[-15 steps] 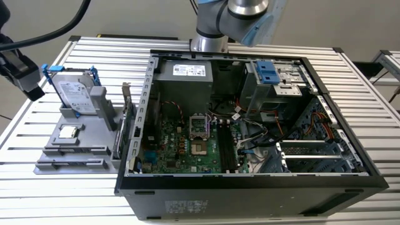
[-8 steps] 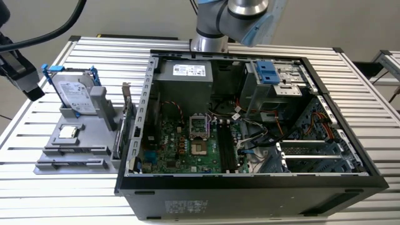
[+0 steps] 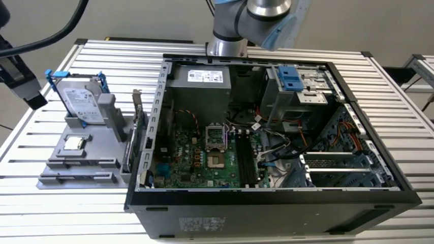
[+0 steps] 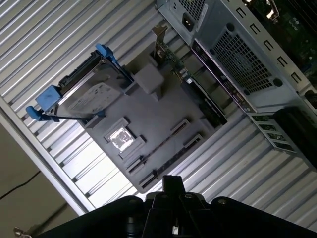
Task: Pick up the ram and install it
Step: 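Pick up the ram and move it above insertion slot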
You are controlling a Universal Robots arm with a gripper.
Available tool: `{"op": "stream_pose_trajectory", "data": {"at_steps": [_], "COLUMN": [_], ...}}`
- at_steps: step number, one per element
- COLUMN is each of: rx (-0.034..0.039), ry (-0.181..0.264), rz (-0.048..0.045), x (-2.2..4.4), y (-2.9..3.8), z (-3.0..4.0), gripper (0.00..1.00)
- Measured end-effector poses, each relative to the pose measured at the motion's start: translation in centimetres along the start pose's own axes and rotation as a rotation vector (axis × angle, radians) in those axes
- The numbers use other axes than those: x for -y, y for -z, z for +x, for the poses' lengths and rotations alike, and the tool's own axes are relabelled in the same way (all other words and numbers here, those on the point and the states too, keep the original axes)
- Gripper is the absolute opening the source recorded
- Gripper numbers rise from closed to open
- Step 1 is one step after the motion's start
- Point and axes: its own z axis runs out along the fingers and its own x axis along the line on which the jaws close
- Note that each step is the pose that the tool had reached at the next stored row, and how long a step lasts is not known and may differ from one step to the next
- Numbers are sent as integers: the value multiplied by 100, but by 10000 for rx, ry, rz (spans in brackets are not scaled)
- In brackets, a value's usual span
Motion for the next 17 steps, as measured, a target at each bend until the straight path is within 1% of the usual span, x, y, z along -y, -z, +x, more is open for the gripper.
{"op": "stream_pose_trajectory", "data": {"at_steps": [17], "rx": [-18], "ry": [-1122], "rz": [44], "x": [11], "y": [0], "z": [12], "gripper": [0]}}
